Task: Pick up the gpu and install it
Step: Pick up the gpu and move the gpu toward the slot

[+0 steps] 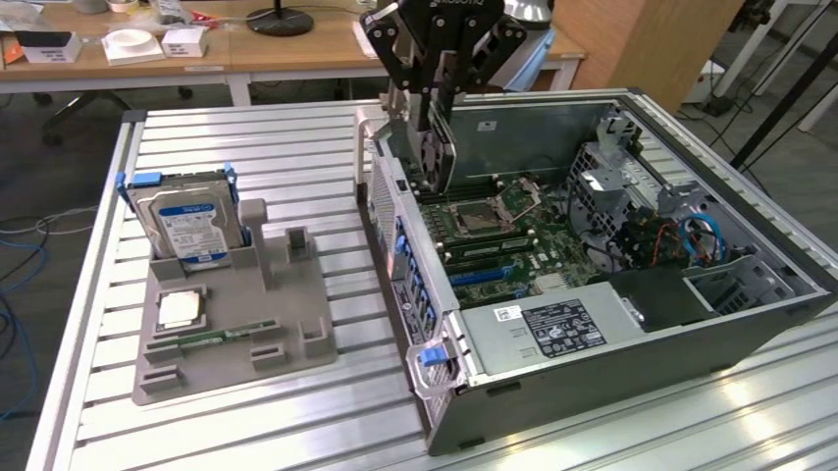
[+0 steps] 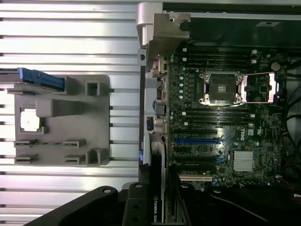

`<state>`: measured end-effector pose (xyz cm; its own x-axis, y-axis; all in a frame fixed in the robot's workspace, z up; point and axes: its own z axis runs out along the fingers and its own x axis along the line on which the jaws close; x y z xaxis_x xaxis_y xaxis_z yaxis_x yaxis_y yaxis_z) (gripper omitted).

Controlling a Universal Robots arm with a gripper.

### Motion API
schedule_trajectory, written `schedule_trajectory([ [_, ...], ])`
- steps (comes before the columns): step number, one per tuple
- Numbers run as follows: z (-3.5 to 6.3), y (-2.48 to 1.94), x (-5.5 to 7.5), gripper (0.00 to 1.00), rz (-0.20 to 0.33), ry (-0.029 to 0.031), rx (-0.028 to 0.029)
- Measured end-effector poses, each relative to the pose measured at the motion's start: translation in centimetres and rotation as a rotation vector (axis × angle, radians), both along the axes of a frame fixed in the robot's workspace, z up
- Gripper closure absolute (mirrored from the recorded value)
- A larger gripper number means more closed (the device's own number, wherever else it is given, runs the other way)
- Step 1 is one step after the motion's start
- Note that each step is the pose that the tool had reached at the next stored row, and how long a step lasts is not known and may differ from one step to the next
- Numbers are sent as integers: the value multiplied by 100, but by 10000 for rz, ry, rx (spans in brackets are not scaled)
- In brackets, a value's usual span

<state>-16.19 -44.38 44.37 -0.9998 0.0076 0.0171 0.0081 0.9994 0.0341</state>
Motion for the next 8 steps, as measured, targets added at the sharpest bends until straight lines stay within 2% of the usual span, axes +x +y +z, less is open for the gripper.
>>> schedule_trajectory([
  [8, 0, 0, 96, 74, 0, 0, 0],
])
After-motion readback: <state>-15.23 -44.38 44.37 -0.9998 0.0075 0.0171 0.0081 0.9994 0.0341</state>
